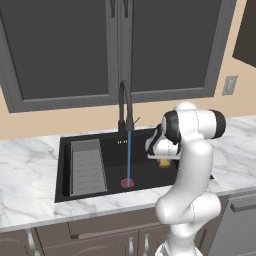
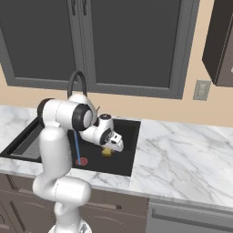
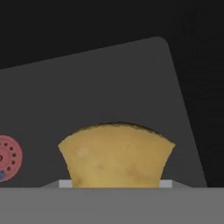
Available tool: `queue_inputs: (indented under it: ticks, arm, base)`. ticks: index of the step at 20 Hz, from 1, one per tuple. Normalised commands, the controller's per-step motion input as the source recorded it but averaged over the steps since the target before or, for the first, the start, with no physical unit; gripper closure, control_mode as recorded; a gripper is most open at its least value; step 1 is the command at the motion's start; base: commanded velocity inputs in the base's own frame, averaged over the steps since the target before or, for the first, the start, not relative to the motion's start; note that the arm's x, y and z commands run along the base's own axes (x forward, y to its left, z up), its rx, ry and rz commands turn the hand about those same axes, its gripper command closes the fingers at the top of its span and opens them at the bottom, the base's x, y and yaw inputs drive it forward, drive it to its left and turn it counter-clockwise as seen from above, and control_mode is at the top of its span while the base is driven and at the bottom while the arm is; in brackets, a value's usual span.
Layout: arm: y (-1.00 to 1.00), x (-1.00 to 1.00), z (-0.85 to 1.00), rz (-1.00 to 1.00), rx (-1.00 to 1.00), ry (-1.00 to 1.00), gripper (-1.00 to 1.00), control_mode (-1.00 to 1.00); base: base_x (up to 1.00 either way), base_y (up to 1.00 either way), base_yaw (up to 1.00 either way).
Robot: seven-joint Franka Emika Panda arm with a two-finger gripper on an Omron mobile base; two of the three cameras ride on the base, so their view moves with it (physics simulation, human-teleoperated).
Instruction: Soak the sponge with water for a few seconds and then drop it inside the sink.
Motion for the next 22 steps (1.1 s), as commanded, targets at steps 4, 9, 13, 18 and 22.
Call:
queue_inputs:
  ticks: [4, 9, 13, 18, 22]
  arm:
    - [-0.01, 0.42, -0.15, -0.04, -0.05, 0.00, 1.00, -1.00]
    - [0.00, 0.36, -0.19, -0.02, 0.00, 0.00, 1.00, -1.00]
    - [0.00, 0.22, -0.12, -0.01, 0.00, 0.00, 1.00, -1.00]
    - [-0.06, 0.04, -0.21, 0.00, 0.00, 0.00, 1.00, -1.00]
    - [-0.09, 0.03, -0.39, 0.00, 0.00, 0.00, 1.00, -1.00]
  base:
    - [0.00, 0.00, 0.00]
    - [0.00, 0.00, 0.00]
    - [0.00, 0.00, 0.00]
    - [0.00, 0.00, 0.00]
    - [0.00, 0.00, 0.00]
